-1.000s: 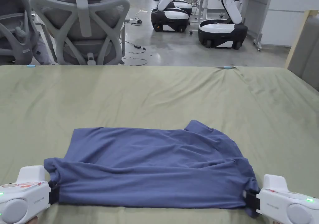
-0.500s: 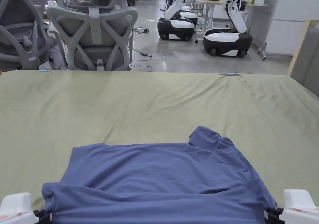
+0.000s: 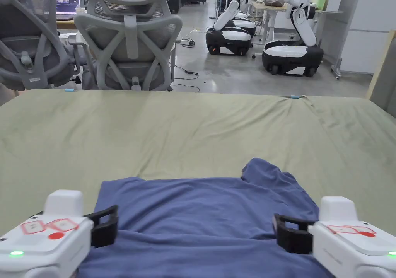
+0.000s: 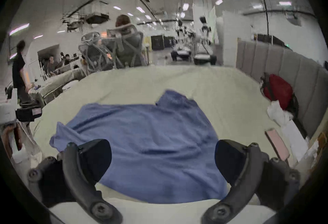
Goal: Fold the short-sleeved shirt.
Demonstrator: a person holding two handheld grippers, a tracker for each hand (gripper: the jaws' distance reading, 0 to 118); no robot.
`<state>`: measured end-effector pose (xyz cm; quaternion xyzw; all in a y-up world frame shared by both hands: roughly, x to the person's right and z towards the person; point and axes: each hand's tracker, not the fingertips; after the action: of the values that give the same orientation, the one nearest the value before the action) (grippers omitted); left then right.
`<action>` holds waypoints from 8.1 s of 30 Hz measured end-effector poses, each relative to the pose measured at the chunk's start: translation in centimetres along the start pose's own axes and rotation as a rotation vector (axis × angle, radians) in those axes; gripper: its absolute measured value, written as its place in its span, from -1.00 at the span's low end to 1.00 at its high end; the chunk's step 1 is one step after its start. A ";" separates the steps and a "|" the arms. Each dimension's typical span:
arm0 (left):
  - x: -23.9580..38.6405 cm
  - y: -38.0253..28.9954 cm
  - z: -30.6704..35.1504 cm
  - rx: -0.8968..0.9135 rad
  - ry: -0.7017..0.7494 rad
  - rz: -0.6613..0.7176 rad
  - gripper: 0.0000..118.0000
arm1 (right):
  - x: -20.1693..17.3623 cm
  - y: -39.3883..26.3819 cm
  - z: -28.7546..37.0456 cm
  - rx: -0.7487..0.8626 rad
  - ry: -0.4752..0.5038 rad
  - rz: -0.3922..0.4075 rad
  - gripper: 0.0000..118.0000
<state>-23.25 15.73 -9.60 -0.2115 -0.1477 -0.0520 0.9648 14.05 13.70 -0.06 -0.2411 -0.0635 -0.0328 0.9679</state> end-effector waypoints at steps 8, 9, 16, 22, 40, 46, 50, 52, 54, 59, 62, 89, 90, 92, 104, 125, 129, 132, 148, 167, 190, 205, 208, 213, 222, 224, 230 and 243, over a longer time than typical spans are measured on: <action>5.1 -2.8 -4.5 -0.097 -0.091 -0.023 -1.00 | -4.8 -1.6 -2.9 -0.002 0.012 0.057 -0.93; 4.9 -3.0 -5.0 -0.128 -0.116 -0.017 -1.00 | -4.6 -1.7 -3.0 -0.012 0.022 0.055 -1.00; -0.3 -3.5 -10.2 -0.174 -0.031 0.014 -1.00 | -3.7 -2.1 -5.0 -0.060 0.034 0.057 -1.00; -5.1 0.5 -17.6 -0.232 0.048 0.000 -1.00 | -2.5 -1.5 -8.1 -0.094 0.032 0.042 -1.00; -6.5 1.6 -31.2 -0.480 0.060 -0.096 -0.88 | 7.6 2.8 -18.5 -0.212 -0.147 0.021 -1.00; -5.3 4.1 -26.3 -0.336 0.041 -0.068 -0.98 | 12.2 5.7 -28.0 -0.335 -0.191 0.020 0.97; -5.9 5.1 -25.4 -0.303 0.022 -0.048 -0.98 | 13.5 5.8 -32.5 -0.360 -0.190 0.019 0.71; -6.0 5.1 -25.6 -0.301 0.022 -0.052 -0.98 | 13.8 5.3 -34.0 -0.445 -0.165 0.011 0.01; -5.9 5.1 -25.3 -0.306 0.027 -0.051 -0.98 | 13.4 4.6 -33.7 -0.462 -0.094 -0.012 -0.50; -6.4 5.3 -24.8 -0.299 0.033 -0.035 -0.98 | 11.7 4.5 -29.8 -0.417 -0.015 0.057 -0.96; -6.5 6.0 -21.7 -0.269 0.042 -0.029 -0.98 | 11.7 5.6 -24.6 -0.300 -0.051 0.075 -0.96; -1.8 -3.3 -0.5 -0.073 0.031 -0.019 0.62 | 6.5 -1.3 1.3 -0.081 -0.008 0.092 0.55; -0.2 -2.1 -0.5 -0.034 0.022 -0.041 0.64 | 5.0 -0.4 1.3 -0.042 -0.003 0.088 0.59; 3.2 -0.2 -0.6 0.062 0.006 -0.080 0.59 | 1.5 1.1 1.1 0.038 0.012 0.084 0.65; 6.1 -1.0 -2.0 0.083 -0.042 -0.103 -1.00 | -4.7 0.5 0.6 0.165 -0.036 0.097 -1.00; -16.0 -15.1 -7.2 -0.228 -0.261 1.074 0.83 | -10.9 -0.7 -2.6 0.104 0.041 0.157 -1.00; -14.6 -16.0 -9.7 -0.119 -0.441 1.167 0.85 | -10.6 -0.3 -2.7 0.101 0.025 0.162 -1.00; -13.4 -16.4 -12.1 -0.167 -0.623 1.354 0.50 | -10.3 0.0 -2.7 0.103 0.012 0.160 -1.00; -12.4 -9.6 -7.9 -0.102 -0.082 0.514 -0.85 | -9.0 -0.7 -2.9 0.091 0.011 0.146 -1.00; 14.3 -9.8 -10.5 -0.220 -0.121 -0.398 0.29 | -3.4 -3.7 -1.4 0.043 0.031 0.075 -1.00; 12.4 -10.8 -12.2 -0.373 -0.509 0.456 -1.00 | -0.9 -4.3 -0.7 0.005 0.042 0.003 -1.00; -1.0 -11.3 -7.5 -0.155 -0.328 0.665 0.13 | -3.9 -4.1 -1.0 -0.011 0.089 0.055 -1.00; -4.2 -12.8 -7.4 -0.157 -0.354 0.811 0.55 | -4.5 -4.0 -1.2 -0.010 0.088 0.067 -1.00; -4.4 -15.4 -9.8 -0.219 -0.513 1.056 0.82 | -5.2 -3.9 -1.7 -0.016 0.099 0.066 -1.00; -0.5 -16.2 -13.2 -0.252 -0.595 1.187 -0.72 | -4.2 -4.0 -1.3 -0.033 0.062 0.078 -1.00; -1.2 -15.6 -12.5 -0.210 -0.545 1.160 -0.74 | -4.1 -3.9 -1.1 -0.036 0.051 0.090 -1.00; -9.7 -14.0 -8.3 -0.041 -0.294 1.046 -0.79 | -5.1 -3.6 -1.4 -0.042 0.038 0.106 -1.00; -6.8 -7.3 -3.4 0.063 -0.141 0.385 -0.79 | -6.0 -3.5 -1.5 -0.037 0.057 0.106 -1.00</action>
<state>-30.01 7.95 -11.79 -0.2087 -0.1733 0.1530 0.9503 7.94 10.09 -0.61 -0.2611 -0.0224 0.0106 0.9650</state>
